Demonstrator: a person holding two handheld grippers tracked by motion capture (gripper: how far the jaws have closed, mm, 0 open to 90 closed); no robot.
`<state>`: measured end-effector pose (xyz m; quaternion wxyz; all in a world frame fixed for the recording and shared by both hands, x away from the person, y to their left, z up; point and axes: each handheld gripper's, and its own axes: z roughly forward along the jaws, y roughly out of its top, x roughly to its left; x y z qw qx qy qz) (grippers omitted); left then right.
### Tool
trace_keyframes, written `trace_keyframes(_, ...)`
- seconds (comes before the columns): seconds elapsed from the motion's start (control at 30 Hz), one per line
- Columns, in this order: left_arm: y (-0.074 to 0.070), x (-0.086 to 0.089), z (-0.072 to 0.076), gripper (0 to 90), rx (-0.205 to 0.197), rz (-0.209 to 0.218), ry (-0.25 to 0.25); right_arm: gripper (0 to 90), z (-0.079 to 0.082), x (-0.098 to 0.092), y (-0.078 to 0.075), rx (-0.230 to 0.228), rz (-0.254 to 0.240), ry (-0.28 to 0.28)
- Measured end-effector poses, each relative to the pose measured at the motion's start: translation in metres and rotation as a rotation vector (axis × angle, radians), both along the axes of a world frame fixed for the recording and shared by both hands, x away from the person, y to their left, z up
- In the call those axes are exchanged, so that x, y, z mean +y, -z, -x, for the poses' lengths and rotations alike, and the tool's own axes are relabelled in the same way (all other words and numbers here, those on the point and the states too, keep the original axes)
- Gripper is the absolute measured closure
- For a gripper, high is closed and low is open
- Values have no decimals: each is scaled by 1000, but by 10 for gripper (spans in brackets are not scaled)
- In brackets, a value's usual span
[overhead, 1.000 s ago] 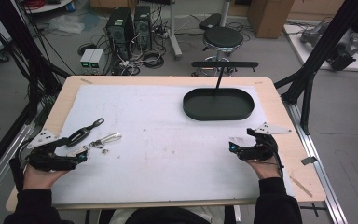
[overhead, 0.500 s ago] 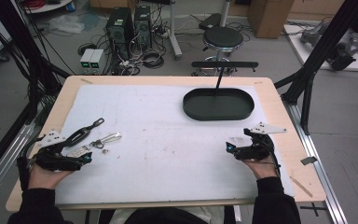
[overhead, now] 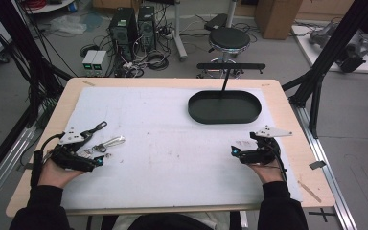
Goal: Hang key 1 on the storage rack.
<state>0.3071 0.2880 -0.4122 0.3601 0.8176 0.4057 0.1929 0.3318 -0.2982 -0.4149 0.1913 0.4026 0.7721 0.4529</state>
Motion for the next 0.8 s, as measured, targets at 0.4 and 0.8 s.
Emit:
trace_keyframes(0.4, -3, -19, -24, 51, 17, -44, 70, 7, -1, 2, 2, 14, 18, 1)
trace_keyframes(0.8, -5, -38, -53, 63, 65, -99, 161, 7, 0, 2, 2, 1, 37, 8)
